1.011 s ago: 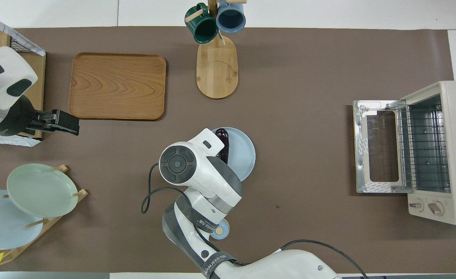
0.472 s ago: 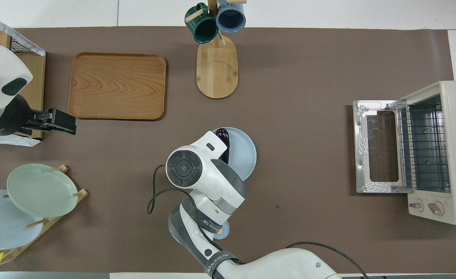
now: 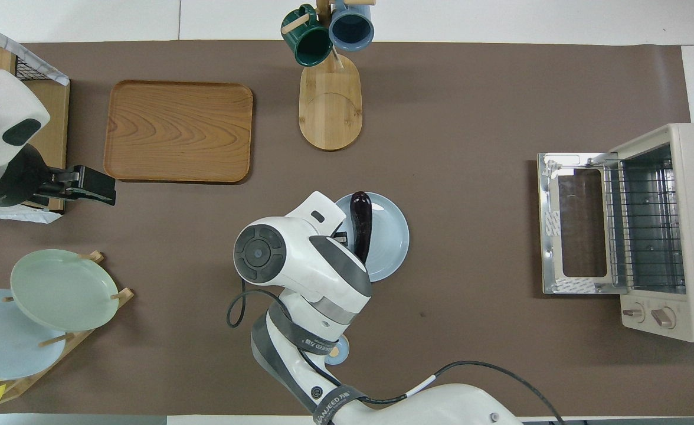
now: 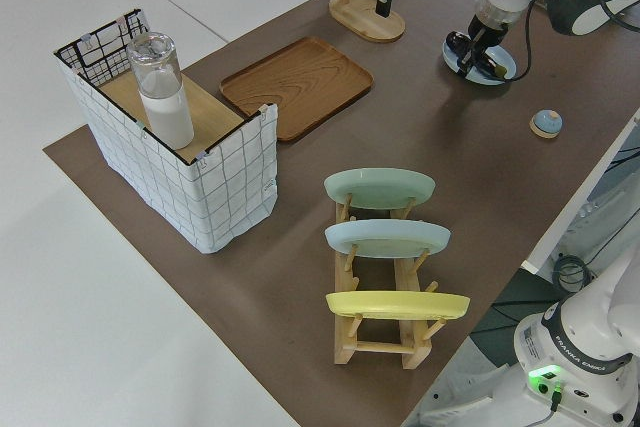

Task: Put eggplant into oven
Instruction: 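Carry the eggplant with the right gripper into the open oven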

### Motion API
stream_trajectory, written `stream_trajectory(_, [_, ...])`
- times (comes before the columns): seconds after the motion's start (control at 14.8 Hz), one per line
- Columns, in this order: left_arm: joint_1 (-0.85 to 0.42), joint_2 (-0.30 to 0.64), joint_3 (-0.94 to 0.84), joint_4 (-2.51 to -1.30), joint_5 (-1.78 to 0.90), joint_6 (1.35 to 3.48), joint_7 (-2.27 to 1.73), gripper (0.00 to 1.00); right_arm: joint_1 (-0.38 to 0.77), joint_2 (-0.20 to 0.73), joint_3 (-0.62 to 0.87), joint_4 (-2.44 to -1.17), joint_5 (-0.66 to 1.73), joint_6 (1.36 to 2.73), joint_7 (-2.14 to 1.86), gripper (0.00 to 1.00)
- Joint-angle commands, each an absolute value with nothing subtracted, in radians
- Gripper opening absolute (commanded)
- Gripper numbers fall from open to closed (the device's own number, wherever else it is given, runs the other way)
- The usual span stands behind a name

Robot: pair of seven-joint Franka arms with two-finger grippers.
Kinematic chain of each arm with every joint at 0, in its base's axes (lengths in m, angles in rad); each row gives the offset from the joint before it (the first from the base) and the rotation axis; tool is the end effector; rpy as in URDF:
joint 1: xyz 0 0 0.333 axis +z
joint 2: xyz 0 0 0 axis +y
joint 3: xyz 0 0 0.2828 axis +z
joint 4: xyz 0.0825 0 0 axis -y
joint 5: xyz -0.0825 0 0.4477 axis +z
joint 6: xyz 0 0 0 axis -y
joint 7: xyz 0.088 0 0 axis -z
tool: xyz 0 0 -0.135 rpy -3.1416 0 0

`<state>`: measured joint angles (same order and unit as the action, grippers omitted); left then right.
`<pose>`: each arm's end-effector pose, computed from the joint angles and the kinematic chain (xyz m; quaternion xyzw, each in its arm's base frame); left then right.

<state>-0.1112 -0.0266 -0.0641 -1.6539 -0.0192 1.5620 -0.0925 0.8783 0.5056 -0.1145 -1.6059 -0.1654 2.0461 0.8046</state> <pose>0.5958 -0.1085 0.5345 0.9986 -0.0411 -0.0335 0.0043 0.5222 0.4891 0.2441 0.9941 0.0260 0.0483 0.0931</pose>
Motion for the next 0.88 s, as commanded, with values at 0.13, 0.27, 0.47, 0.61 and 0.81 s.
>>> stream_trajectory(0.13, [-0.101, -0.032, -0.072, -1.654, -0.031, 1.559, -0.087, 1.00, 0.729, 0.415, -0.118, -1.575, -0.206, 1.838, 0.605, 0.00])
stream_trajectory(0.27, [-0.101, -0.032, -0.071, -1.655, -0.029, 1.559, -0.089, 1.00, 0.645, 0.338, -0.118, -1.620, -0.206, 1.800, 0.472, 0.00])
stream_trajectory(0.47, [-0.094, -0.032, -0.069, -1.655, -0.029, 1.557, -0.089, 1.00, 0.496, 0.182, -0.118, -1.808, -0.206, 1.802, 0.346, 0.00])
stream_trajectory(0.61, [-0.094, -0.032, -0.063, -1.655, -0.029, 1.557, -0.089, 1.00, 0.404, 0.086, -0.120, -1.923, -0.206, 1.815, 0.261, 0.00])
stream_trajectory(0.81, [-0.094, -0.032, -0.063, -1.655, -0.029, 1.557, -0.089, 1.00, 0.284, 0.038, -0.120, -1.989, -0.206, 1.835, 0.143, 0.00])
